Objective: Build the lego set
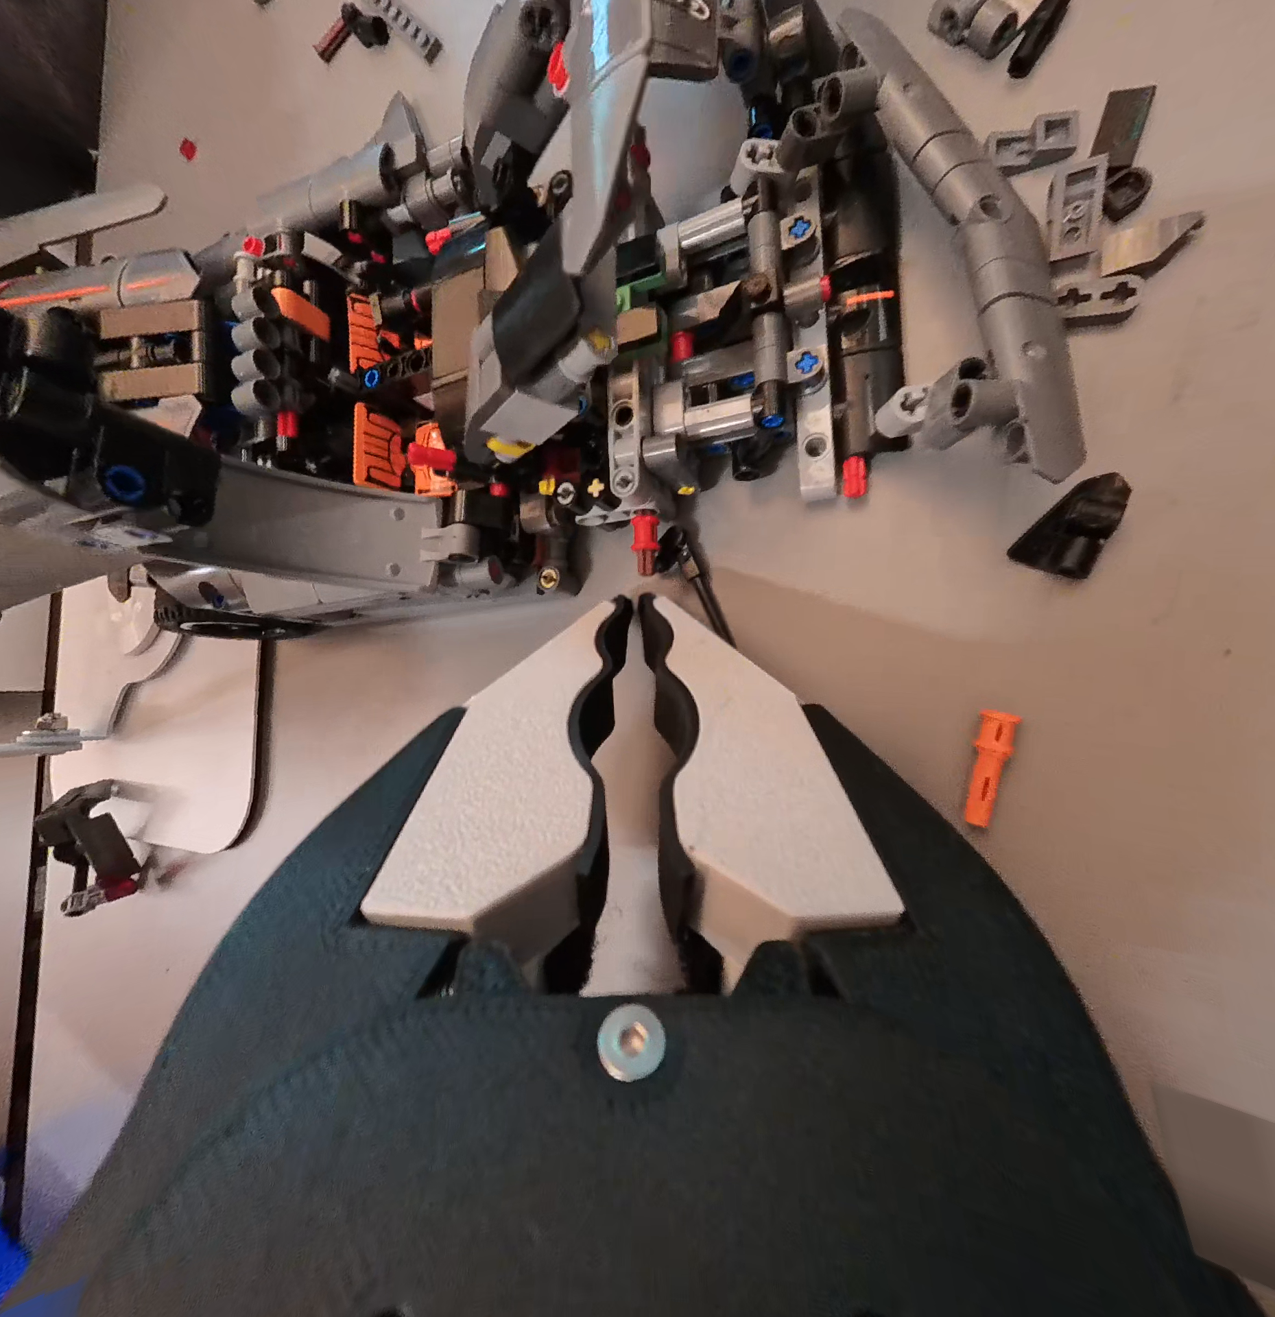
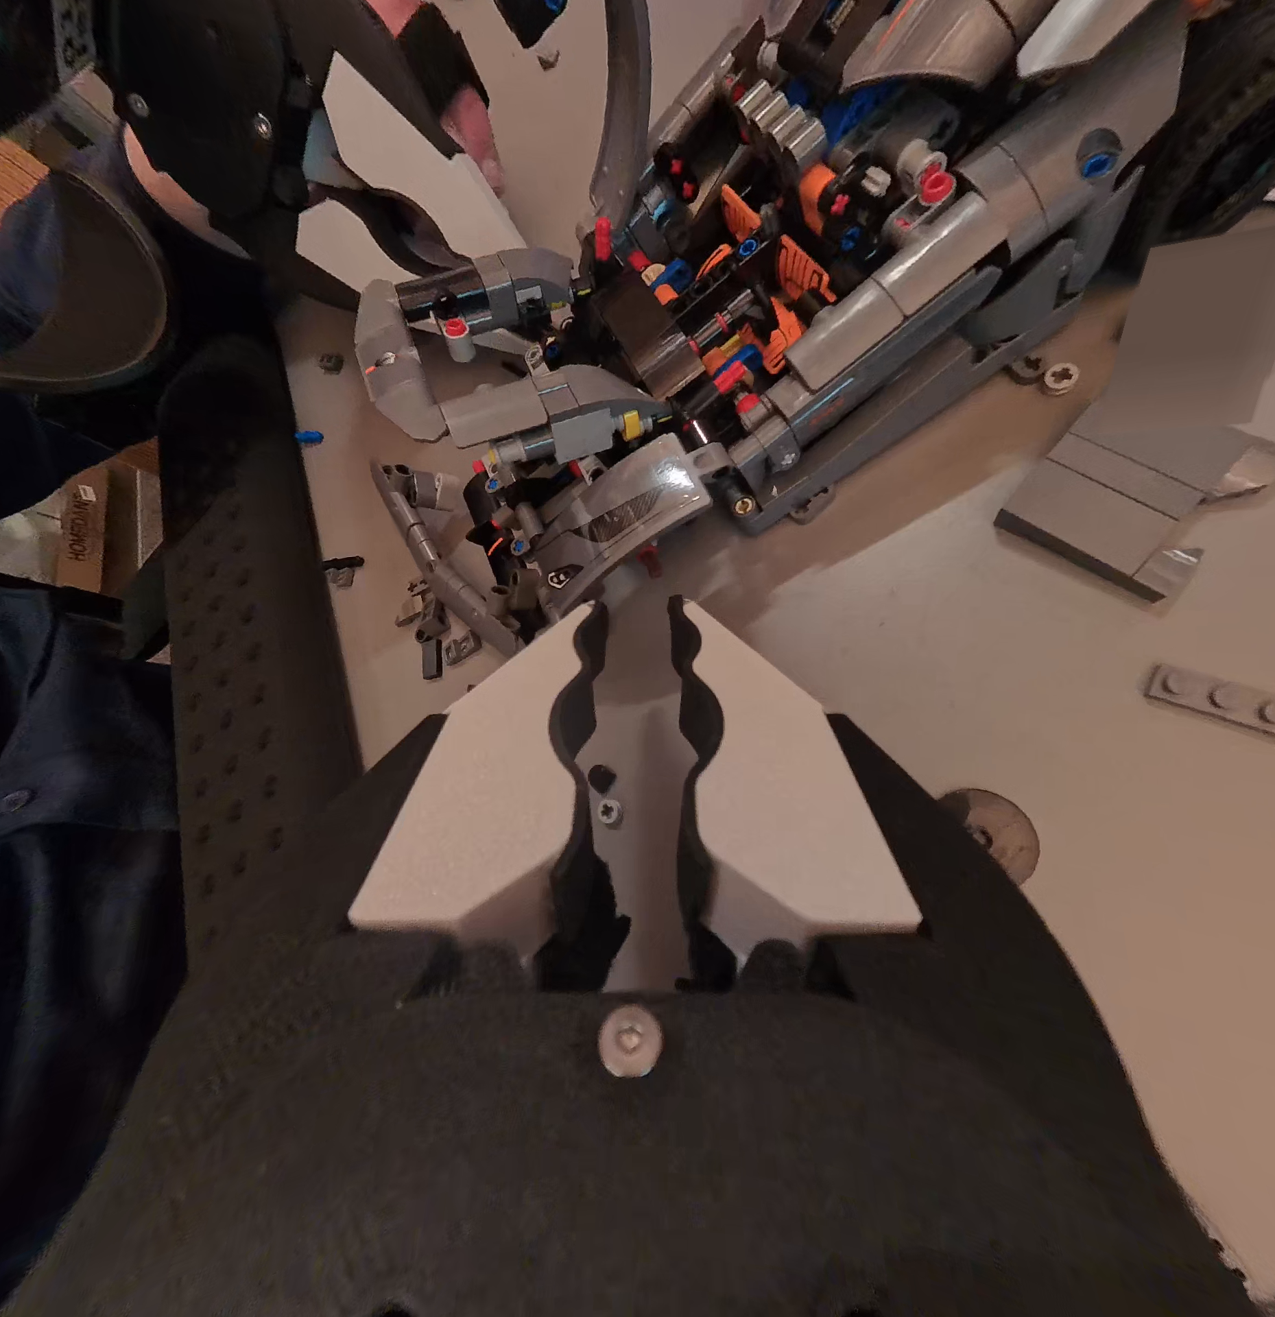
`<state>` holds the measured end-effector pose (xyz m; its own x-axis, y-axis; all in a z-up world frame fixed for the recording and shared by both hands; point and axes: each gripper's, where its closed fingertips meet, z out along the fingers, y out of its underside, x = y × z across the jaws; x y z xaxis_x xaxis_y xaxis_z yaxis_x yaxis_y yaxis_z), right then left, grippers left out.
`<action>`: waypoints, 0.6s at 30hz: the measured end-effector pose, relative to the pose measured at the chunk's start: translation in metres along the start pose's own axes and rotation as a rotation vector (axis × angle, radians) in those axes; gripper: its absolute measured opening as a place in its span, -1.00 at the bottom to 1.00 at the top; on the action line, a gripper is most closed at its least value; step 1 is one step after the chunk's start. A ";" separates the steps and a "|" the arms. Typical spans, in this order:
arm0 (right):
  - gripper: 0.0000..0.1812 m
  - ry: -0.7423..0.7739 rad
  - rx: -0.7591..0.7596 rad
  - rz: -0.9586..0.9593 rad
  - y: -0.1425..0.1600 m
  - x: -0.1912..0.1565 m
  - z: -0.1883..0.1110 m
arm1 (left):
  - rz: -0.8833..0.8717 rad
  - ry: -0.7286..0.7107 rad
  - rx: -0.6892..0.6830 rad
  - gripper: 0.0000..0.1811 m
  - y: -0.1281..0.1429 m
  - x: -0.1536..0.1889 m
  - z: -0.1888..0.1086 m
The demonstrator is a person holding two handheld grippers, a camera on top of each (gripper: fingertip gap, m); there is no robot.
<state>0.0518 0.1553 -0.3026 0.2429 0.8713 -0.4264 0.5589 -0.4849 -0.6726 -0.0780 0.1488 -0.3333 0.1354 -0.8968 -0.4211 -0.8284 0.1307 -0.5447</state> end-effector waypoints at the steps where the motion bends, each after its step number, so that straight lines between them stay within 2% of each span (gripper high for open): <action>1: -0.84 -0.001 -0.006 -0.003 0.001 0.000 0.001 | -0.007 0.007 0.010 -0.99 -0.001 0.000 -0.001; 11: -0.93 0.140 -0.055 -0.153 0.003 0.012 0.011 | -0.008 0.010 0.024 -0.89 -0.006 0.003 -0.001; 15: -0.89 0.161 -0.057 -0.228 0.001 0.008 0.017 | -0.014 0.012 0.041 -0.89 -0.010 0.004 0.000; 18: -0.76 0.189 -0.106 -0.232 0.008 0.014 0.025 | -0.004 0.000 0.036 -0.89 -0.011 0.004 0.001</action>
<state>0.0402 0.1616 -0.3290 0.2363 0.9612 -0.1422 0.6937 -0.2694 -0.6680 -0.0676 0.1444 -0.3298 0.1388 -0.8974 -0.4188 -0.8075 0.1423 -0.5724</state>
